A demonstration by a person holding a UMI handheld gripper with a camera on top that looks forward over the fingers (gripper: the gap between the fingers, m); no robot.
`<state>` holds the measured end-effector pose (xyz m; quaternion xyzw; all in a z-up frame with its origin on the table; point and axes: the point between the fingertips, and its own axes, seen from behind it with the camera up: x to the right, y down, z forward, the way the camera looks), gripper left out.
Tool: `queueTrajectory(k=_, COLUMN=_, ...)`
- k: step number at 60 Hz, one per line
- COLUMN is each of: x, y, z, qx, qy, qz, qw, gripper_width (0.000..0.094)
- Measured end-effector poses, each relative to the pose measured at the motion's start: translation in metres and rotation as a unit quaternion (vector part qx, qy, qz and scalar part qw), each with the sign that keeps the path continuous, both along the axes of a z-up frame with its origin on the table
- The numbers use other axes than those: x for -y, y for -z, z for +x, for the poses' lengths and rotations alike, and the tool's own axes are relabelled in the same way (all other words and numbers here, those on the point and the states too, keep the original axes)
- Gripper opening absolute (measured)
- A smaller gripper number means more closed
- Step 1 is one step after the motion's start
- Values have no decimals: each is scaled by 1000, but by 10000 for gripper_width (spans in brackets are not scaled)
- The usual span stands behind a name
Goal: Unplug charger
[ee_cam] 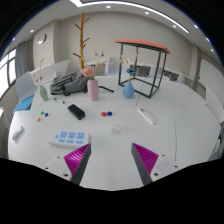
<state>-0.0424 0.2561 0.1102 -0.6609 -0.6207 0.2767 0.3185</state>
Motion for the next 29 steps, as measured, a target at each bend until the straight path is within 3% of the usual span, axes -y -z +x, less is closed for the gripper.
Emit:
queueTrajectory(k=8, x=12, y=-37, z=67, qx=11, qy=11, qz=-19, qw=1000, gripper_width=853)
queueTrajectory(k=20, x=20, y=-39, z=127, qx=27, qy=10, qz=-16, qw=999, gripper_width=851)
queueTrajectory(k=29, x=16, y=-32, z=138, qx=29, qy=31, qz=-16, qw=999, gripper_width=855)
